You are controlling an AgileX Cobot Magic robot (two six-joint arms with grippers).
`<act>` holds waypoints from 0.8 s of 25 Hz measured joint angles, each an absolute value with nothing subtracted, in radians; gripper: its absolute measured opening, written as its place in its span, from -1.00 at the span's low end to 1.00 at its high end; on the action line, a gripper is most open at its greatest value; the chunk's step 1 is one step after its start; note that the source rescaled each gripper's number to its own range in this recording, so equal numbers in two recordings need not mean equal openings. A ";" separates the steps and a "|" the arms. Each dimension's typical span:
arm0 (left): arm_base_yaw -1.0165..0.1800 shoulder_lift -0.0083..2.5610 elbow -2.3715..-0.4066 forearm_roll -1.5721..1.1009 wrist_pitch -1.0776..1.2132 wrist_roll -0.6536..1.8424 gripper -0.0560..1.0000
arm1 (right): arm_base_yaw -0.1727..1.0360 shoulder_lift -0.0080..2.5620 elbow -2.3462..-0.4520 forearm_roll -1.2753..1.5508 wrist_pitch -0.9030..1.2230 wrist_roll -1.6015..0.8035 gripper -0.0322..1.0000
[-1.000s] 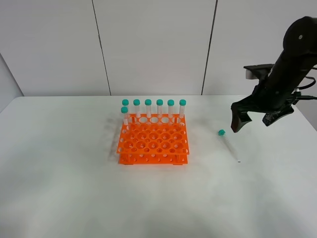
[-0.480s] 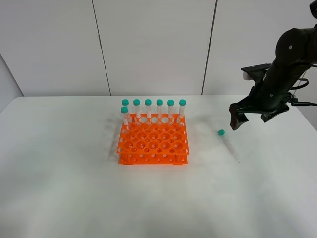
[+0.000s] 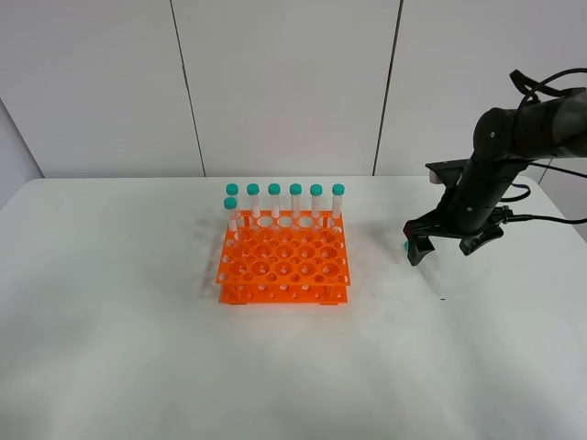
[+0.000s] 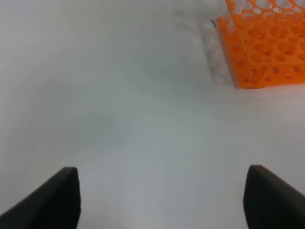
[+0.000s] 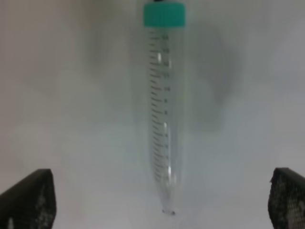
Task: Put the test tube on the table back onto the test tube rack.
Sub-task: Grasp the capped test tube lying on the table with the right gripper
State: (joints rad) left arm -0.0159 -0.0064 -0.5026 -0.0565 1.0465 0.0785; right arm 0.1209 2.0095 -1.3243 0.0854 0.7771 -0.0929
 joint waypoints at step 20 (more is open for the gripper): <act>-0.016 -0.006 -0.503 -0.056 1.046 0.078 1.00 | 0.121 2.127 -1.329 0.075 0.737 -0.067 0.96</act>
